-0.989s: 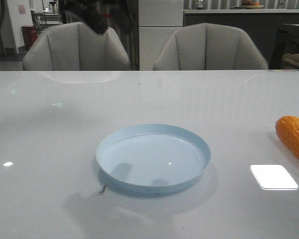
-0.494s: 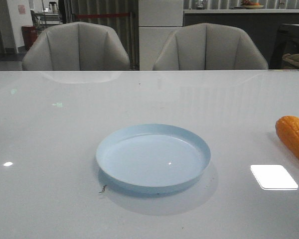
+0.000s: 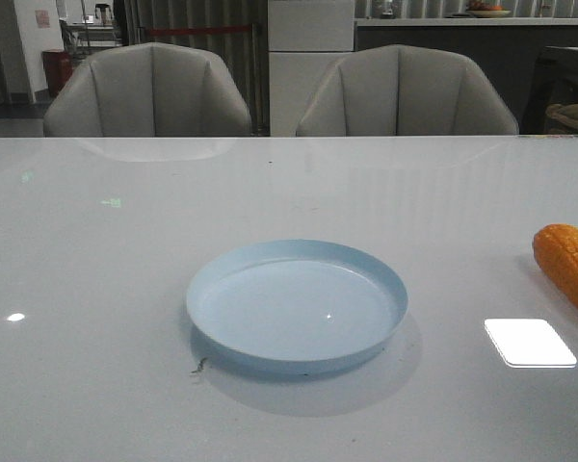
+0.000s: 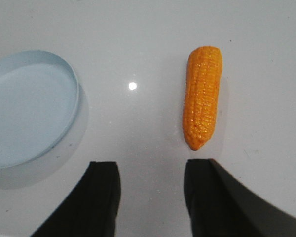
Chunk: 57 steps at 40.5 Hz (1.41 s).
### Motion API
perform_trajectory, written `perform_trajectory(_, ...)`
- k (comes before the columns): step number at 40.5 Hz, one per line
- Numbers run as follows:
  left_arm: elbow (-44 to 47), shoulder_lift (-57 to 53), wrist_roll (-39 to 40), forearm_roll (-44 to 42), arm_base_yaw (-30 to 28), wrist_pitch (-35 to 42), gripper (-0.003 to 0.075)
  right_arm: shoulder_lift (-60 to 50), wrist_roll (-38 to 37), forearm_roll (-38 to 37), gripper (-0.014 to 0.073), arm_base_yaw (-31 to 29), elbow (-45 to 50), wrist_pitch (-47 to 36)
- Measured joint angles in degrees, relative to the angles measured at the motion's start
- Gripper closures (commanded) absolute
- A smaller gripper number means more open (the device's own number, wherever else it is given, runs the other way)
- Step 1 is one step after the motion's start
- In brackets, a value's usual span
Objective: Place corn on plate with both arms
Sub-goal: 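Lower the right gripper onto the orange corn cob and close, then lift the corn with the right gripper and carry it over the plate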
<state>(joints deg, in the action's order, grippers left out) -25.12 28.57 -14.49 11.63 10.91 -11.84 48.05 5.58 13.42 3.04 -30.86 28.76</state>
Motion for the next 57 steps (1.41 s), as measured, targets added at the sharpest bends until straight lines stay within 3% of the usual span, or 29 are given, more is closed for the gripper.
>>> perform_trajectory(11, 0.33, -0.45, 0.00, 0.00, -0.25, -0.25, 0.0271, 16.56, 0.00, -0.66, 0.0169, -1.20, -9.69, -0.78)
perform_trajectory(20, 0.33, -0.45, 0.00, 0.13, -0.26, -0.25, 0.0271, 31.79, 0.00, -1.17, 0.0166, -4.76, -21.14, 4.44)
perform_trajectory(29, 0.33, -0.45, 0.00, 0.13, -0.26, -0.25, 0.0271, 43.10, 0.00, -2.49, 0.0069, -5.19, -28.99, 8.03)
perform_trajectory(51, 0.33, -0.45, 0.00, 0.13, -0.26, -0.25, 0.0271, 54.47, -0.03, -2.61, 0.0068, -5.19, -30.39, 5.14)
perform_trajectory(57, 0.33, -0.45, 0.00, 0.13, -0.26, -0.25, 0.0271, 54.96, 0.25, -2.61, 0.0169, -5.19, -30.39, 4.88)
